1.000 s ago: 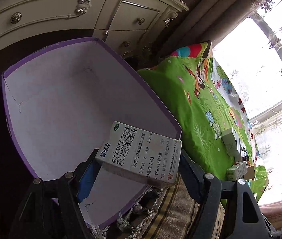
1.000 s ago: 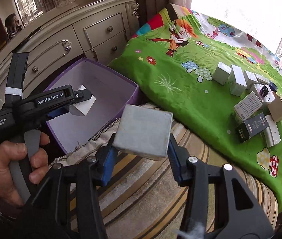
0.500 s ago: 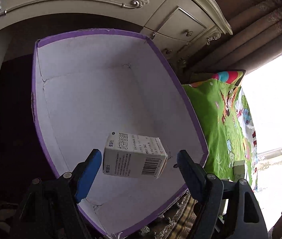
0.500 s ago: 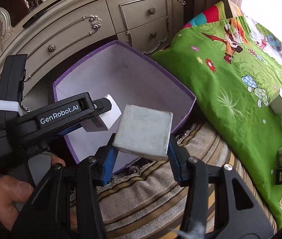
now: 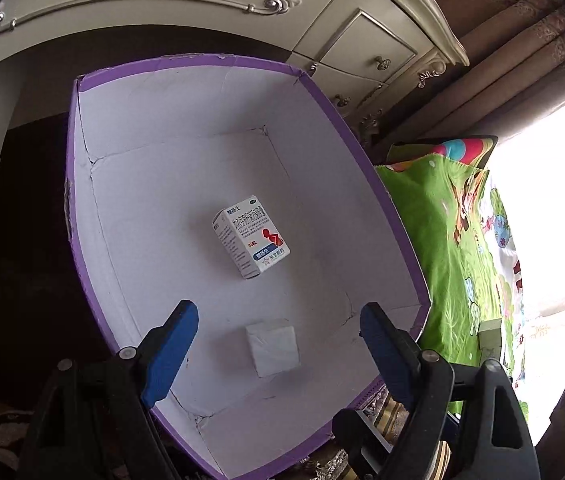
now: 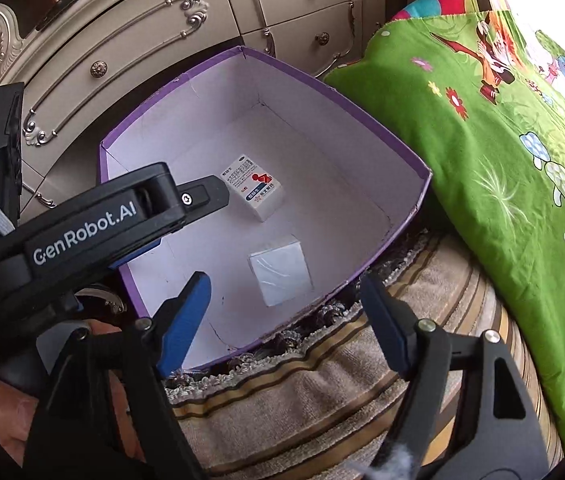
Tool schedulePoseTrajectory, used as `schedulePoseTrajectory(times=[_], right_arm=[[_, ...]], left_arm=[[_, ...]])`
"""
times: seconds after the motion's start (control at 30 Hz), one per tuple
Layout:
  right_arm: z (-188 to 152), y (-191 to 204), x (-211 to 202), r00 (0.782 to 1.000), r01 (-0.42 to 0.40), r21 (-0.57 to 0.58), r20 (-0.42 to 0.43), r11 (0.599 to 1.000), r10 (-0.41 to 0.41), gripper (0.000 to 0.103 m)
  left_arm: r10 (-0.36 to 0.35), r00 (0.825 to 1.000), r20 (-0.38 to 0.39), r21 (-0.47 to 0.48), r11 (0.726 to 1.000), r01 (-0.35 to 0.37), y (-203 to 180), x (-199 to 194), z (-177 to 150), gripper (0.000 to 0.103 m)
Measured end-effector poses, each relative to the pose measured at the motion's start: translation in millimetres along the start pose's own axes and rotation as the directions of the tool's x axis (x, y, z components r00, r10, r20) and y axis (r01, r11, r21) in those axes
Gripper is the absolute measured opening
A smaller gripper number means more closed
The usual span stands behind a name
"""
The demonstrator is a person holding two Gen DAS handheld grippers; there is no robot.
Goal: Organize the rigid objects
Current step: 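Release the white medicine box and cube into the purple box with both grippers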
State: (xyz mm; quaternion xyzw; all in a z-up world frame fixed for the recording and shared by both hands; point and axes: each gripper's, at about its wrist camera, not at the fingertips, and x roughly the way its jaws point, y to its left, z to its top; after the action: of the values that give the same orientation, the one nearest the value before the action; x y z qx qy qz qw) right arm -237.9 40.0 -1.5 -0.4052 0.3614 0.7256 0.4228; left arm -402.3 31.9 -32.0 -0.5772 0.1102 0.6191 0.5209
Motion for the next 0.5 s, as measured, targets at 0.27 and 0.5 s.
schedulePoseTrajectory(times=[0.27, 0.5], right_arm=[[-21.1, -0.6, -22.6, 0.996, 0.035, 0.027, 0.086, 0.999, -0.037, 0.08], [-37.4, -21.6, -57.6, 0.983, 0.063, 0.083, 0.166, 0.995, -0.076, 0.08]], left_arm=[[0.007, 1.0, 0.005, 0.067, 0.998, -0.007, -9.3, -3.2, -6.0, 0.084], [0.007, 1.0, 0.018, 0.155, 0.988, -0.01, -27.3, -6.6, -4.9, 0.084]])
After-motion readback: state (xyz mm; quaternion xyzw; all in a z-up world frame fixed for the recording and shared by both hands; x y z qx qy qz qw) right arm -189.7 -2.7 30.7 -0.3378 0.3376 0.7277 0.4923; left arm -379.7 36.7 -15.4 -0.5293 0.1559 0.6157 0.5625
